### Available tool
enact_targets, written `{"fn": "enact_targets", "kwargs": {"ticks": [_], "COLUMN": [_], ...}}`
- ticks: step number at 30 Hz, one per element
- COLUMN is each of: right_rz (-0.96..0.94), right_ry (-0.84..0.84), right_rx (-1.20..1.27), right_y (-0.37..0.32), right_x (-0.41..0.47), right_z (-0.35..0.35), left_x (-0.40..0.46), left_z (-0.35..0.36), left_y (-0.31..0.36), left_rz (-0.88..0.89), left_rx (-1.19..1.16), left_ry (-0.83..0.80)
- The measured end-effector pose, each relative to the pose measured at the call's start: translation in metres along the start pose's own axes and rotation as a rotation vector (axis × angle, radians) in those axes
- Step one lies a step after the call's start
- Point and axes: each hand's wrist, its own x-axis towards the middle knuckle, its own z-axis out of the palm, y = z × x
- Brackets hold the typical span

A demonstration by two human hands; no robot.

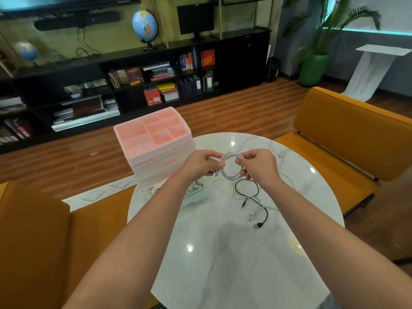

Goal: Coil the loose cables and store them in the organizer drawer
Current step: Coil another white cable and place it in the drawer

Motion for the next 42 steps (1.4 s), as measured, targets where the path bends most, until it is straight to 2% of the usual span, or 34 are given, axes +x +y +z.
{"fn": "enact_targets", "kwargs": {"ticks": [2,5,8,12,16,23,25,30,35,37,42], "right_rz": [0.001,-0.002,0.0,0.005,0.024,0.045,0.067,0.068,0.05,0.035,-0.002], "right_ry": [0.013,0.013,0.018,0.021,0.016,0.017,-0.002,-0.042,-0.08,-0.079,-0.044], "right_rx": [0.011,0.035,0.052,0.062,0.075,0.095,0.12,0.123,0.103,0.074,0.032], "right_y": [-0.001,-0.002,-0.001,-0.003,-0.004,-0.007,-0.006,-0.012,-0.016,-0.016,-0.016], "right_x": [-0.001,-0.004,-0.007,-0.008,-0.005,-0.002,-0.003,-0.006,-0.007,-0.006,0.001], "right_z": [0.0,0.003,0.007,0.008,0.005,-0.001,0.0,0.004,0.003,0.002,-0.005], "left_x": [-0.001,0.0,0.002,0.002,-0.005,-0.009,-0.012,-0.006,0.001,0.003,-0.008], "left_z": [0.0,0.003,0.006,0.007,0.003,-0.001,0.002,0.011,0.016,0.015,0.004], "left_y": [0.001,0.004,0.005,0.002,0.003,-0.001,0.004,0.0,-0.008,-0.008,-0.001], "left_rz": [-0.004,-0.001,-0.047,-0.122,-0.087,-0.065,-0.069,0.046,0.13,0.146,0.124], "left_rx": [0.081,0.171,0.068,-0.103,-0.279,-0.337,-0.281,0.022,0.149,0.16,0.006], "left_ry": [0.006,0.124,0.197,0.062,-0.076,-0.197,-0.147,0.169,0.304,0.268,-0.008]}}
